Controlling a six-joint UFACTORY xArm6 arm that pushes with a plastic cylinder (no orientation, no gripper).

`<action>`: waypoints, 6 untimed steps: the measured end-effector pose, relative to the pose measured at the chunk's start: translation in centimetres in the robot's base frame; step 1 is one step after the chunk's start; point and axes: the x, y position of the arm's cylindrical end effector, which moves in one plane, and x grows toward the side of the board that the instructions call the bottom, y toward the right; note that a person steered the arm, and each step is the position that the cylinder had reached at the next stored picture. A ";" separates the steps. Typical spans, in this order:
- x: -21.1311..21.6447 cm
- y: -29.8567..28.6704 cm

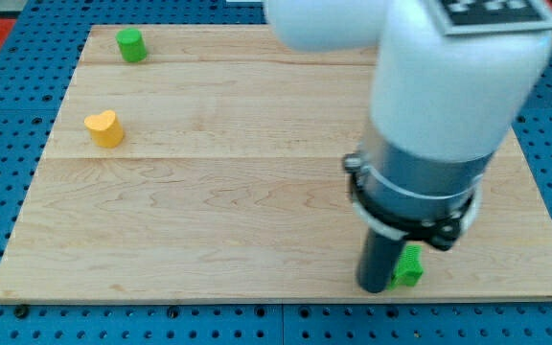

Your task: Place the yellow heart in between the yellow hexagon and the red star

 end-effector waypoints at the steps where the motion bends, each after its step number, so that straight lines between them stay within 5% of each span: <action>1: 0.0 1.5; 3: 0.8 -8.5; 6: -13.6 -31.4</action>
